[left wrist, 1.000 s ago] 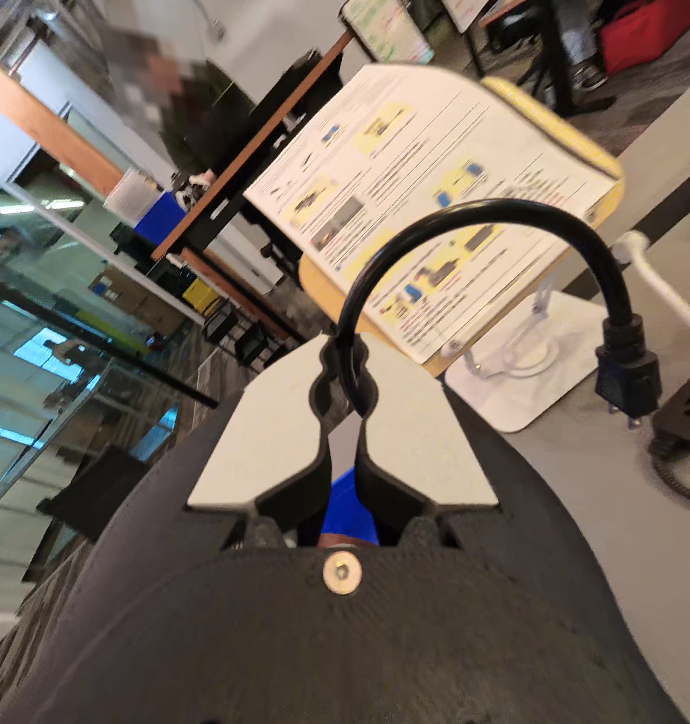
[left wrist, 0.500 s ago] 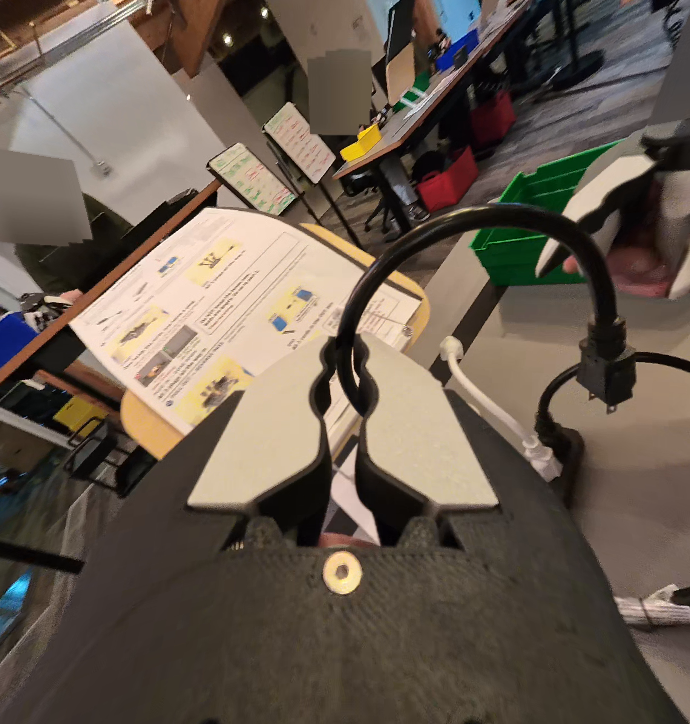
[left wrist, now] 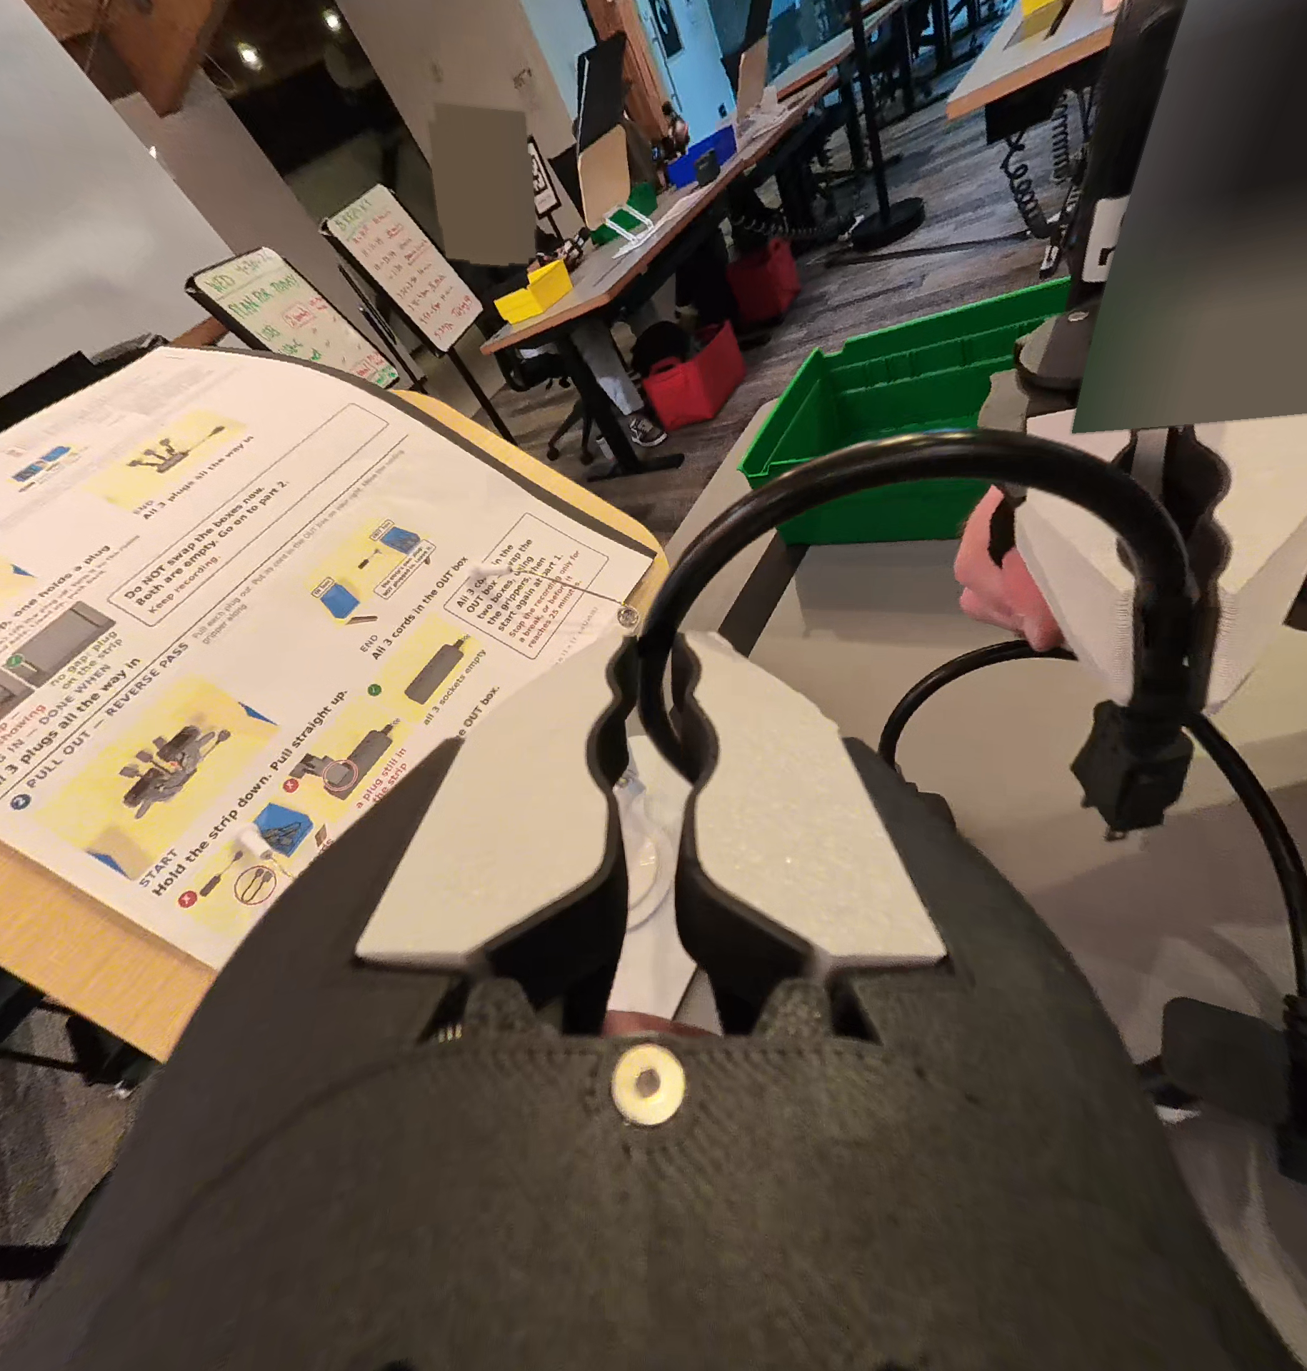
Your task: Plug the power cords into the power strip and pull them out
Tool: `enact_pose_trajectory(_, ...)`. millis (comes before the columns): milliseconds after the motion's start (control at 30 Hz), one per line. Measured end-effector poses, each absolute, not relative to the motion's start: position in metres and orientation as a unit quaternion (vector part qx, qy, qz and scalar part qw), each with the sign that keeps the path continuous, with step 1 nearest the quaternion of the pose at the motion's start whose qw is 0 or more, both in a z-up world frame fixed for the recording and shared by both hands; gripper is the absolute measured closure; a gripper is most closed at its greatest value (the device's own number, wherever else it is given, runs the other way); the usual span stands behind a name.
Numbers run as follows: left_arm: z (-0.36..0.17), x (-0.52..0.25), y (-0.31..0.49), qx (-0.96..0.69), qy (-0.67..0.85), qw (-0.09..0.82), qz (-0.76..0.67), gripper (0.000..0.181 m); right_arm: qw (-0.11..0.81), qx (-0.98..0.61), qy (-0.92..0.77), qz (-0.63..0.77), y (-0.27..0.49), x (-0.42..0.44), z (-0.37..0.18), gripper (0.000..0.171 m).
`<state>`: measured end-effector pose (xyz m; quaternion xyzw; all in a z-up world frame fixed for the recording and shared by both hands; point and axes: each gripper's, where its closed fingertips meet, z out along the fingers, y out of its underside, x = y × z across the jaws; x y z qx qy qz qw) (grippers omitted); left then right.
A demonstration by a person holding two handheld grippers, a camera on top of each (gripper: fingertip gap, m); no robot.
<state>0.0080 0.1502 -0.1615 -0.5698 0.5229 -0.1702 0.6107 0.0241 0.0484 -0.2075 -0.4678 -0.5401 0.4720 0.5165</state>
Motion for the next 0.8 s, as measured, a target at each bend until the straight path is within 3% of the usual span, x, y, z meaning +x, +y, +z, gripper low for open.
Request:
enact_pose_trajectory(200,-0.158,0.010,0.147,-0.568,0.517,0.615,-0.179,0.174,0.531,-0.471,-0.548,0.442,0.046,0.020,-0.198,0.165)
enact_pose_trajectory(433,-0.141,0.005,0.138,-0.555,0.501,0.630,-0.210,0.145,0.572,-0.490,-0.471,0.460,0.069,0.032,-0.177,0.164)
enact_pose_trajectory(800,-0.146,0.052,0.092,-0.502,0.582,0.630,-0.114,0.134,0.644,-0.497,-0.284,0.508,0.110,0.075,-0.137,0.165)
